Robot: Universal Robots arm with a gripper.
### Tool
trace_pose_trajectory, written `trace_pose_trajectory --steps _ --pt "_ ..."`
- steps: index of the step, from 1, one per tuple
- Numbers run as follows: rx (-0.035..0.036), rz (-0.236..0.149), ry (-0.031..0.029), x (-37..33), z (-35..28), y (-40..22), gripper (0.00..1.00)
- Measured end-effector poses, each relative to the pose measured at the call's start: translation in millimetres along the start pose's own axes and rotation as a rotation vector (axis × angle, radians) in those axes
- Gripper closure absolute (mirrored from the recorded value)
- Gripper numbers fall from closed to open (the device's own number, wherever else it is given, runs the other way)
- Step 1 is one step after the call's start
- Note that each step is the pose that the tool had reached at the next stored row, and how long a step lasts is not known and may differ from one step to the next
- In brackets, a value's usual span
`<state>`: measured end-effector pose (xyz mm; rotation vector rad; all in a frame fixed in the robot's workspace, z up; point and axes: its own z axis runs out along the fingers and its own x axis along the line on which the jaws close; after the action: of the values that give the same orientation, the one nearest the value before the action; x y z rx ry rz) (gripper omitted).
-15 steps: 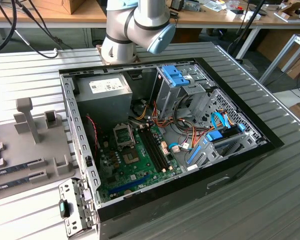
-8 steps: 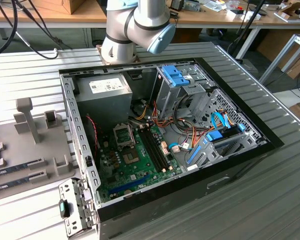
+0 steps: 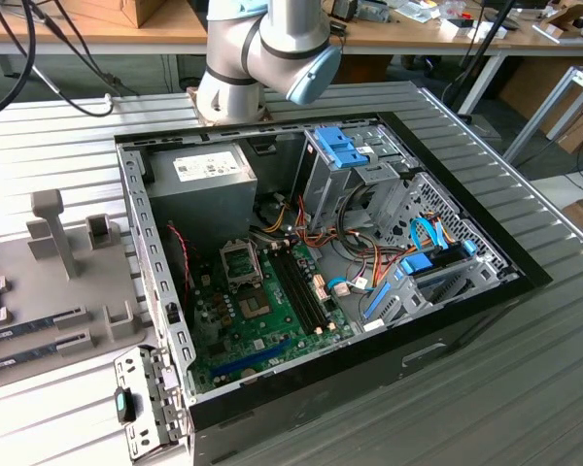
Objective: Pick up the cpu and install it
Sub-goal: 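Pick up the cpu and move it towards the insertion slot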
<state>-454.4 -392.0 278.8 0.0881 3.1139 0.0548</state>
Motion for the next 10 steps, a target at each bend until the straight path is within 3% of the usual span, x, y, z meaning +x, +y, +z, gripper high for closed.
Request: trace_pose_trajectory --steps 10 --pt "0.0 0.0 -0.0001 0.1 4.6 -0.2 0.44"
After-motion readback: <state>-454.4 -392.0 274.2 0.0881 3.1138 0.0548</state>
